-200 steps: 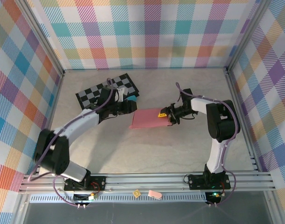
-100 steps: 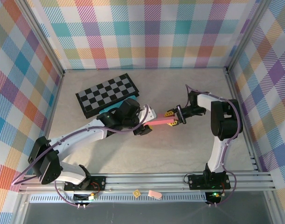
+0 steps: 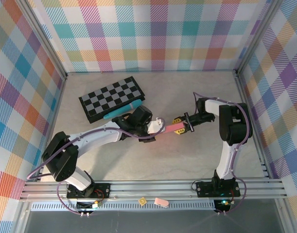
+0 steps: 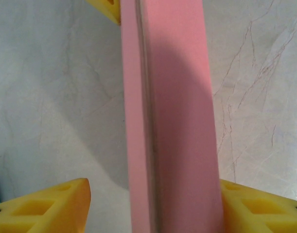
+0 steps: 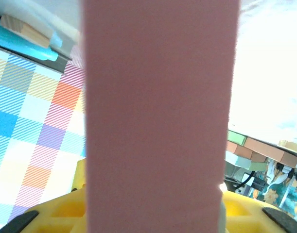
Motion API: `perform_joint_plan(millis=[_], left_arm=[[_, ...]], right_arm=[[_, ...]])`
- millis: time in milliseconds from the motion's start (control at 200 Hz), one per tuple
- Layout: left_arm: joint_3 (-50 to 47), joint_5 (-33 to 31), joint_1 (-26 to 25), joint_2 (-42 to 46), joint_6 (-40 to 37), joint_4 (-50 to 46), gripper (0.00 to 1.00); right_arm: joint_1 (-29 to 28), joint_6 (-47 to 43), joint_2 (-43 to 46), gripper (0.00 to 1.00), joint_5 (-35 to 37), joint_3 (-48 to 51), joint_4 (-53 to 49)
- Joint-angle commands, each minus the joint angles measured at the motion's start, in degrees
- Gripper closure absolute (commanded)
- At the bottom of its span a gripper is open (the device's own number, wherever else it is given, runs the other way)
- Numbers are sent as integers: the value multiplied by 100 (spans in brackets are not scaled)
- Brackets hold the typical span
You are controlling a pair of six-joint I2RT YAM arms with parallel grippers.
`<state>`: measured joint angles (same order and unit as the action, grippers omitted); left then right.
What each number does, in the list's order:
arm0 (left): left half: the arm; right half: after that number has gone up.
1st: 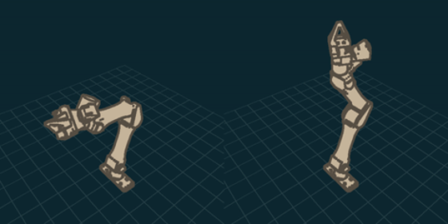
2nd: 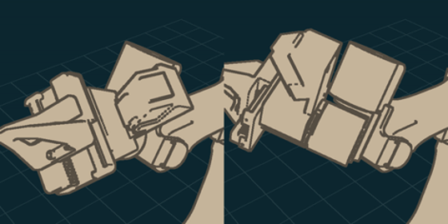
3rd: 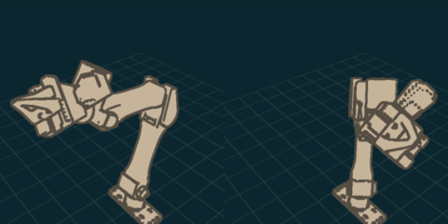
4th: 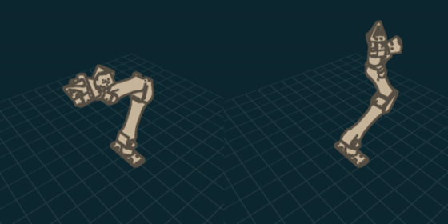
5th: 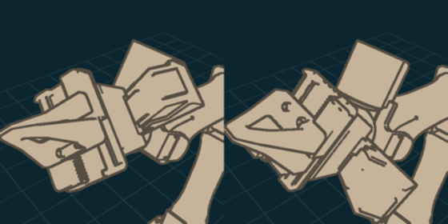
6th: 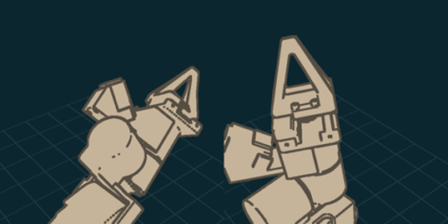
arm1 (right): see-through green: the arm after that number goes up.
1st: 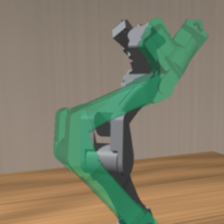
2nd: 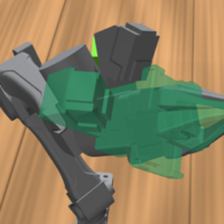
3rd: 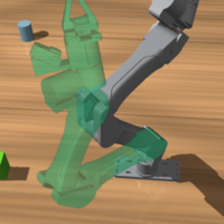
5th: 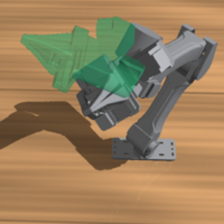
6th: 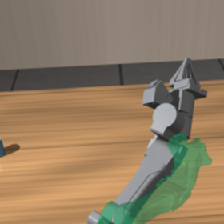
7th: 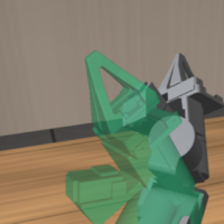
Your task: Fold the paper box
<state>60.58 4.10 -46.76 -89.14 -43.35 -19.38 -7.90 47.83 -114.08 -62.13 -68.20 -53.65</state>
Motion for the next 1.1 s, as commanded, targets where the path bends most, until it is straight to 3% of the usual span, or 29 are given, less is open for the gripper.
perform_joint_plan(millis=[0,290,640,770,1095], left_arm=[[172,-142,-9,-144,-178,125,39],[413,145,0,-291,100,-257,48],[698,800,270,-282,196,-1049,65],[795,973,348,-338,169,-1199,69],[1283,1625,655,-658,109,-1975,70]], right_arm=[[17,219,-4,60,-72,204,-72],[25,557,53,59,-191,446,291],[248,535,472,30,492,-430,-87],[370,516,762,28,687,-493,-196],[687,526,1609,22,1324,-440,-418]])
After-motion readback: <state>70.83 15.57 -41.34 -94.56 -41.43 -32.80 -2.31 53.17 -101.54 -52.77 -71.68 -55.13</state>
